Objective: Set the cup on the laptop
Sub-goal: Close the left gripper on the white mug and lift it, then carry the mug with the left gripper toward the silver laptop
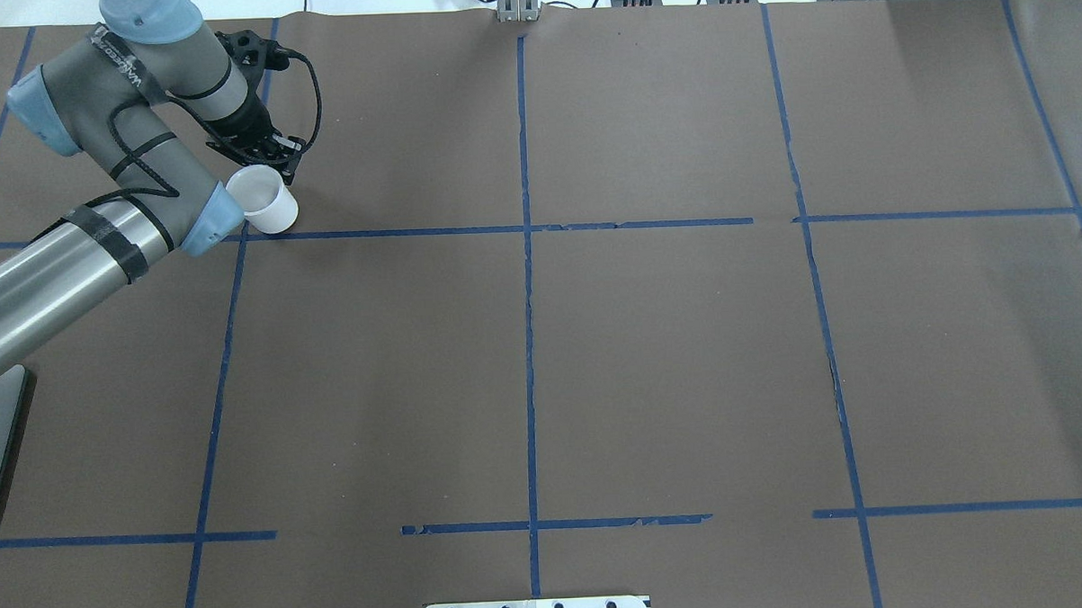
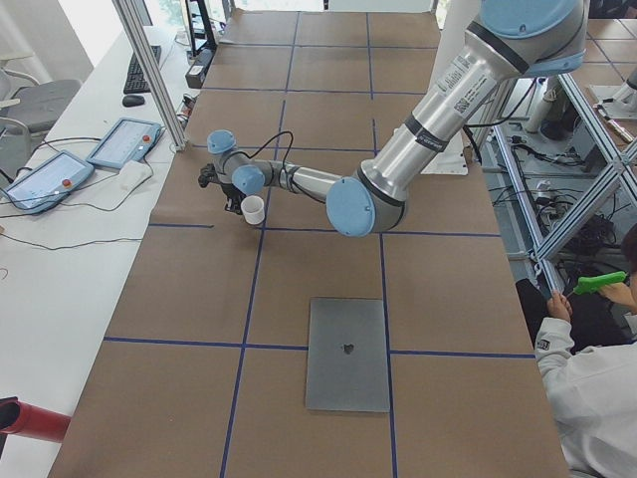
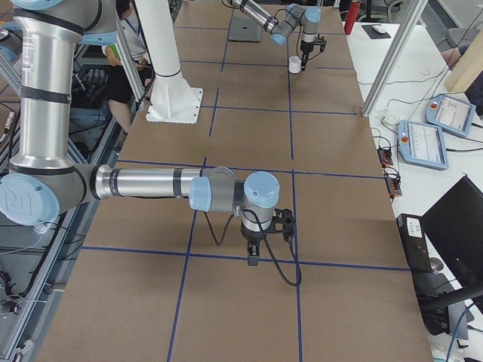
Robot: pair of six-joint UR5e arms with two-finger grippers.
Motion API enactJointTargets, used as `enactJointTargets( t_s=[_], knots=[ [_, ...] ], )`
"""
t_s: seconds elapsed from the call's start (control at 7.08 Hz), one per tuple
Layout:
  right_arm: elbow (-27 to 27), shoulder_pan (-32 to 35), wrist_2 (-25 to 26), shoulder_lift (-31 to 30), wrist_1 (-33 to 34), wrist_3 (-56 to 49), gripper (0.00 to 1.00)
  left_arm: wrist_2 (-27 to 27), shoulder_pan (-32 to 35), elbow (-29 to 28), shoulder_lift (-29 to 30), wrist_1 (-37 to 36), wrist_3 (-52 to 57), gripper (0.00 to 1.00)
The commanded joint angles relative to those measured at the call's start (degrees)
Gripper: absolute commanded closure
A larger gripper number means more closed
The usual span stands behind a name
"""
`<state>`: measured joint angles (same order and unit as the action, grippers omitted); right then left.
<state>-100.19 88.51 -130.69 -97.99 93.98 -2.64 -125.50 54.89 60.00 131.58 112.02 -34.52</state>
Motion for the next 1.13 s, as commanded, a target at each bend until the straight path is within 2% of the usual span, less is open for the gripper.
enactJointTargets(
  t_s=[0.0,0.14,0.28,0.42,0.56,0.71,0.99],
  knots=[
    [0.00,0.00,0.00,0.00,0.07,0.00,0.00,-0.27,2.84,13.30,-8.20,-6.45,1.02,1.00],
    [0.00,0.00,0.00,0.00,-0.02,0.00,0.00,-0.53,5.81,20.00,-14.79,-6.55,5.99,1.00],
    [0.00,0.00,0.00,0.08,-0.02,0.00,0.00,-1.40,8.80,22.07,-18.86,-6.63,10.48,1.00],
    [0.00,0.00,0.00,0.00,-0.02,0.00,0.00,-6.46,12.74,24.27,-24.73,-5.77,13.30,1.00],
    [0.00,0.00,0.00,0.08,0.07,0.00,0.00,-8.07,16.52,26.90,-31.67,-5.32,21.34,1.00],
    [0.00,0.00,0.00,0.08,-0.02,0.00,0.00,-8.09,21.61,26.93,-36.00,-5.32,28.47,1.00],
    [0.00,0.00,0.09,0.00,-0.02,0.00,0.00,-7.91,23.93,27.01,-41.46,-5.32,29.33,1.00]
  ],
)
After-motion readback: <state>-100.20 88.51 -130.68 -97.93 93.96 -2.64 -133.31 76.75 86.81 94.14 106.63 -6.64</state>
